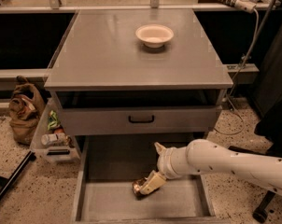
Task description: Pick orange can from middle drawer and place on counter
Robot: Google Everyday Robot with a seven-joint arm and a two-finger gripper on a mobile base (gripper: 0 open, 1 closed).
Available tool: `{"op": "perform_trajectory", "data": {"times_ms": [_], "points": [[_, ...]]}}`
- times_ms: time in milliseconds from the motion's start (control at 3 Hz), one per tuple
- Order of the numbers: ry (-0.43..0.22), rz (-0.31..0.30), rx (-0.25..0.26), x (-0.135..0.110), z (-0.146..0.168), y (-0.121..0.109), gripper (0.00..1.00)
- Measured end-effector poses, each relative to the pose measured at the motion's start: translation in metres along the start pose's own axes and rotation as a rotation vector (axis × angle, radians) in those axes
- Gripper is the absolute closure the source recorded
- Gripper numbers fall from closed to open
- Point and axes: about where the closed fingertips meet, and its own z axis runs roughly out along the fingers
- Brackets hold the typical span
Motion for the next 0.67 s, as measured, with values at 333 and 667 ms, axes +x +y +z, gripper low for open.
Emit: {"op": "perform_trajectory", "data": {"times_ms": [333,667], "points": [[-0.017,-0.005,0.003,0.004,0.021,-0.002,0.00],[-0.051,-0.007,0.011,0.015,0.045,-0.008,0.00]]}}
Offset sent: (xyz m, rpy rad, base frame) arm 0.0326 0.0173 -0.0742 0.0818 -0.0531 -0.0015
